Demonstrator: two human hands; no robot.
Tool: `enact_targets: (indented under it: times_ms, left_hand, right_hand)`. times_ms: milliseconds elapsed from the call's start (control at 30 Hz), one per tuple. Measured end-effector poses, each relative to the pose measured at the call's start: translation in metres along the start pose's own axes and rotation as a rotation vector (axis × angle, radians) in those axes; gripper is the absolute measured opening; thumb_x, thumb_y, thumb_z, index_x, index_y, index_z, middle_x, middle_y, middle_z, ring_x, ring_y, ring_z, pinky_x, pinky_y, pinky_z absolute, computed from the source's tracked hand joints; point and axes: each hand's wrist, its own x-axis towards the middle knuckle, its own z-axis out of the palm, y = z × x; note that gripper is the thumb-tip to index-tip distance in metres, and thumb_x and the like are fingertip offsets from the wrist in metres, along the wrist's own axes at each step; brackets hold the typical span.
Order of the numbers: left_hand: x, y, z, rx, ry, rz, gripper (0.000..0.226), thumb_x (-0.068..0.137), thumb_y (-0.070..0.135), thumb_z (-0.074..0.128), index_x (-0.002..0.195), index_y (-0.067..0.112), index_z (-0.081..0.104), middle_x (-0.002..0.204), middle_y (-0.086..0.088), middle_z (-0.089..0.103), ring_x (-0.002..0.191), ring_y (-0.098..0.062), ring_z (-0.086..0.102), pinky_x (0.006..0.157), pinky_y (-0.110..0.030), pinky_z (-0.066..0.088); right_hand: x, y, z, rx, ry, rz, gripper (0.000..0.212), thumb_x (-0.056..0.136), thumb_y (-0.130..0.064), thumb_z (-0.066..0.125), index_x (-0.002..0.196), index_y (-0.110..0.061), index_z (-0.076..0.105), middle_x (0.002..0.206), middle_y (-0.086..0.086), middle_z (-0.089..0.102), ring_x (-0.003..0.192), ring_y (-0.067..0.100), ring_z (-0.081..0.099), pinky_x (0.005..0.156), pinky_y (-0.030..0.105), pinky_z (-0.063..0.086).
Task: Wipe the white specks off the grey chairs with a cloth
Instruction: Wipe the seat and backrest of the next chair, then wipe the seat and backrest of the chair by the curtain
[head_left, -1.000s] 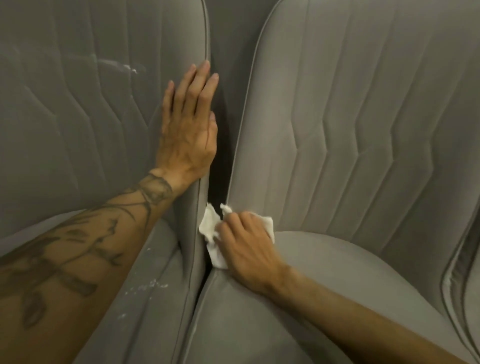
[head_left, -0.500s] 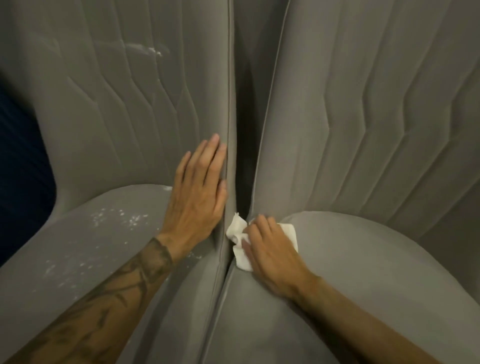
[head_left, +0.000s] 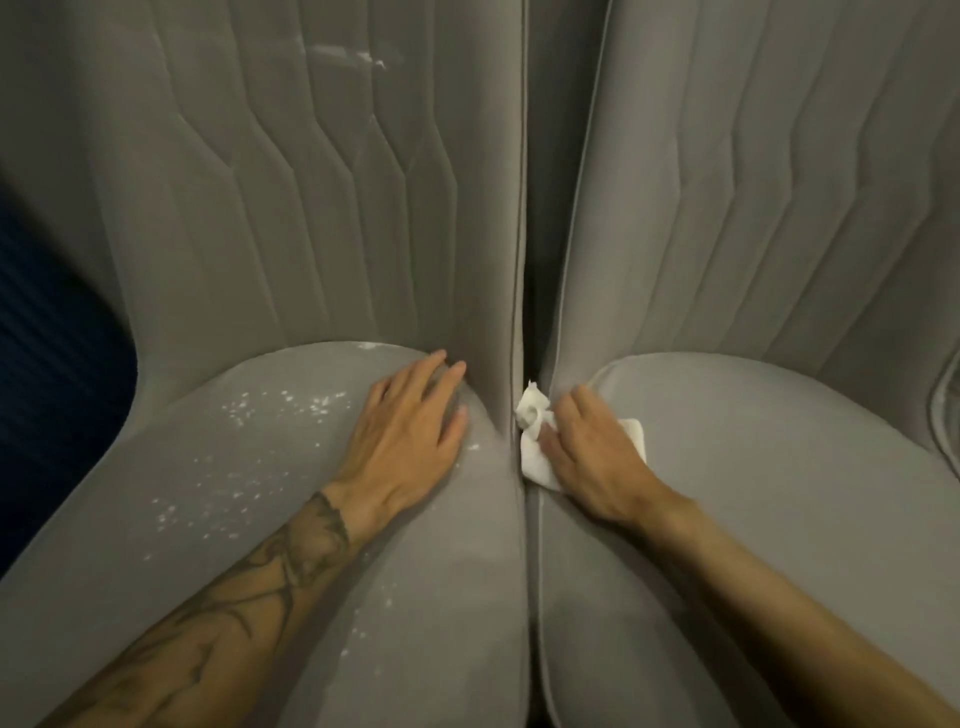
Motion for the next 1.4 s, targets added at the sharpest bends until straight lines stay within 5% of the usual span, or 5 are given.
enact_targets:
  times_ms: [167,433,633,800,1400]
  left_hand:
    - [-0.022,-0.018,-0.01,0.027,-0.082,0.105,0.044,0.106,0.047,0.046,0.14,0.022,0.058,0.159,-0.005,0.045,0.145,-0.025,0.041,0.119,-0.041,0.028]
    - [-0.067,-0.098,-0.037,0.054,-0.151,0.038,0.06,0.101,0.068,0.029,0.147,0.035,0.05,0.162,0.001,0.039,0.148,-0.023,0.036,0.123,-0.047,0.02]
    - [-0.086,-0.124,-0.042,0.051,-0.153,0.05,0.074,0.093,0.069,0.018,0.143,0.032,0.057,0.153,0.002,0.05,0.139,-0.023,0.047,0.115,-0.044,0.031]
    - [-0.092,-0.127,-0.035,0.0,-0.077,0.067,0.057,0.096,0.06,0.032,0.13,0.028,0.066,0.14,-0.002,0.061,0.126,-0.027,0.055,0.104,-0.046,0.038]
    - [-0.086,-0.148,-0.044,-0.337,-0.045,0.009,0.045,0.091,0.039,0.055,0.125,0.014,0.071,0.131,-0.003,0.067,0.122,-0.029,0.061,0.109,-0.042,0.041]
  right_hand:
    - [-0.07,-0.034,0.006,0.027,-0.045,-0.053,0.024,0.107,-0.038,0.03,0.089,-0.025,0.039,0.094,-0.004,0.041,0.083,0.016,0.042,0.082,0.029,0.034]
    - [-0.029,-0.084,0.02,-0.195,0.041,0.348,0.032,0.106,-0.024,0.033,0.104,-0.001,0.055,0.11,0.02,0.054,0.102,0.034,0.047,0.093,0.046,0.034]
    - [-0.04,-0.137,0.03,-0.163,0.027,0.255,0.015,0.089,-0.001,0.054,0.073,-0.002,0.056,0.077,0.022,0.055,0.069,0.037,0.053,0.061,0.049,0.047]
    - [0.012,-0.133,0.043,-0.347,0.059,0.534,0.028,0.101,-0.013,0.034,0.112,0.006,0.053,0.117,0.025,0.054,0.106,0.036,0.047,0.087,0.046,0.032]
    - [0.06,-0.14,0.066,-0.236,0.002,0.296,0.027,0.103,-0.023,0.035,0.108,-0.001,0.051,0.114,0.02,0.051,0.1,0.035,0.048,0.091,0.046,0.04]
